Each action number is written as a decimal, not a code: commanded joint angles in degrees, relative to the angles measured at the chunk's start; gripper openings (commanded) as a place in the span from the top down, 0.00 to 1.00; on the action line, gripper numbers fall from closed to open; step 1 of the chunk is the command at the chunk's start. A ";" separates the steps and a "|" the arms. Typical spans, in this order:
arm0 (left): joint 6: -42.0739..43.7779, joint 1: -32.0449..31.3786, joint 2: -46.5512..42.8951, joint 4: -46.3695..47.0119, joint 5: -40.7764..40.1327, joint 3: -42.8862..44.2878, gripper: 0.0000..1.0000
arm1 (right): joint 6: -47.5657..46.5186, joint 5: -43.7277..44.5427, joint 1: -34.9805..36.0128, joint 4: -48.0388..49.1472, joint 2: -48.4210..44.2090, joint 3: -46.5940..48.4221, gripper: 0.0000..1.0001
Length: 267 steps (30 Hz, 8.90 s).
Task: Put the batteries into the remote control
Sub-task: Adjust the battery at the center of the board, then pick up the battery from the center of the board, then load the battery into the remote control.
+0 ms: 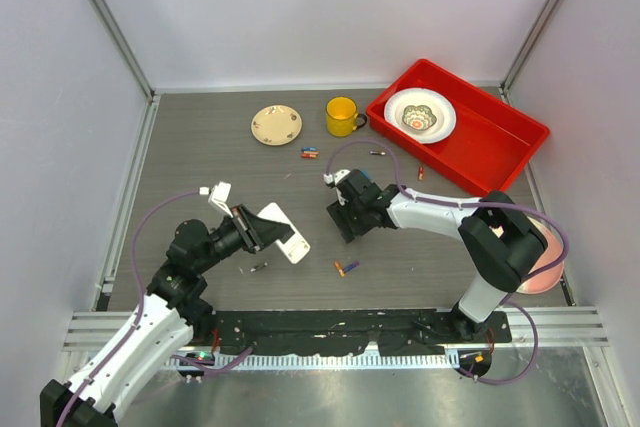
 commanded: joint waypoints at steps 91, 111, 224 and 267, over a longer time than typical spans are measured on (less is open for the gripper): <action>-2.38 0.02 0.29 9.31 8.55 -0.74 1.00 | -8.68 3.68 3.85 -5.01 2.31 9.83 0.66; -2.29 -0.07 0.47 9.49 8.81 -1.01 1.00 | -7.80 2.80 2.62 -4.22 5.75 9.04 0.70; 0.00 -7.89 42.74 5.97 40.63 27.47 1.00 | -24.50 1.92 38.22 -15.56 -28.01 9.83 0.99; -10.29 -8.42 44.59 20.92 40.54 21.76 1.00 | -22.83 6.14 38.74 -21.10 -26.51 11.68 0.69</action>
